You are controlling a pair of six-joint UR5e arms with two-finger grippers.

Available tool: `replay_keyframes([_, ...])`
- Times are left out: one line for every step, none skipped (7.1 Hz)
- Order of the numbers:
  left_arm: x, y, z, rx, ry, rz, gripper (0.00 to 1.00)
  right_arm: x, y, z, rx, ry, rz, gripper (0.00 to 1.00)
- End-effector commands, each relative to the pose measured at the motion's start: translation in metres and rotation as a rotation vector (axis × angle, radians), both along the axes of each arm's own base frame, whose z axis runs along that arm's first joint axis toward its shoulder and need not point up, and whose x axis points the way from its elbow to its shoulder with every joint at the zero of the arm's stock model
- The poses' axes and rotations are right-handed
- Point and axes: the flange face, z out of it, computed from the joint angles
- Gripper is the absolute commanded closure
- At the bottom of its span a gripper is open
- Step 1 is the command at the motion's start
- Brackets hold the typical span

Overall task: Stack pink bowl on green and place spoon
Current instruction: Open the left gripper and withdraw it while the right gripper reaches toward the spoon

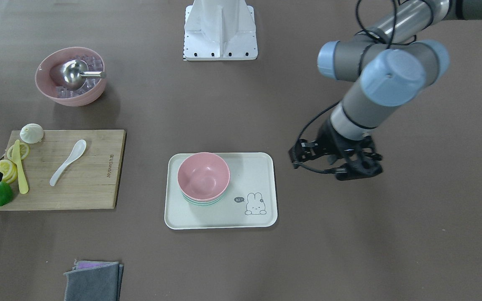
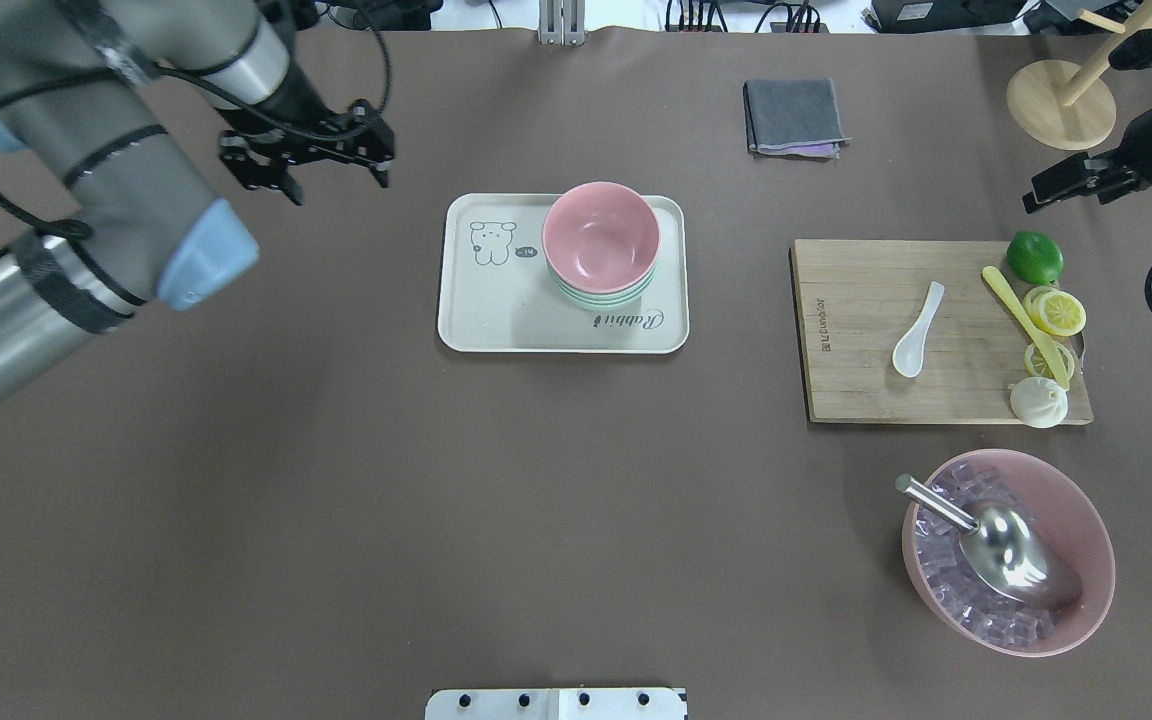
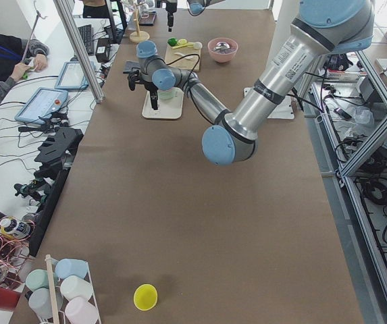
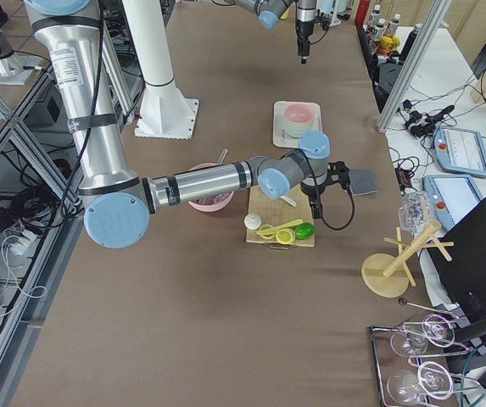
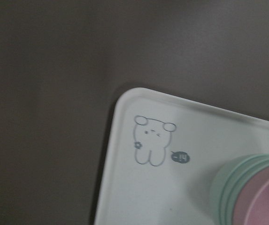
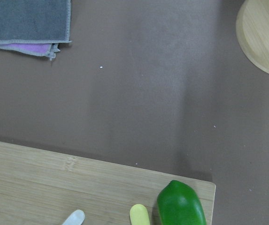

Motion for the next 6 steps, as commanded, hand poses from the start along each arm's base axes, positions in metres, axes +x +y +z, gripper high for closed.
replay_keyframes([-0.152,-0.013,0.092,0.101,-0.107,0.099,0.01,-0.008,0.008,0.002,-0.097,-0.028,0.051,0.00])
replay_keyframes([-0.226,-0.009,0.148,0.149,-0.101,0.137,0.01,-0.028,0.014,-0.004,-0.154,-0.045,0.070,0.00])
replay_keyframes([-0.276,-0.008,0.188,0.168,-0.077,0.159,0.01,-0.050,0.023,-0.012,-0.221,-0.057,0.109,0.01])
replay_keyframes([-0.306,0.001,0.212,0.182,-0.083,0.162,0.01,-0.073,0.036,-0.017,-0.281,-0.060,0.153,0.01])
replay_keyframes([-0.310,0.003,0.217,0.176,-0.084,0.158,0.01,-0.103,0.048,-0.024,-0.305,-0.041,0.191,0.02])
replay_keyframes([-0.310,0.003,0.219,0.174,-0.085,0.161,0.01,-0.134,0.061,-0.021,-0.328,-0.006,0.240,0.02])
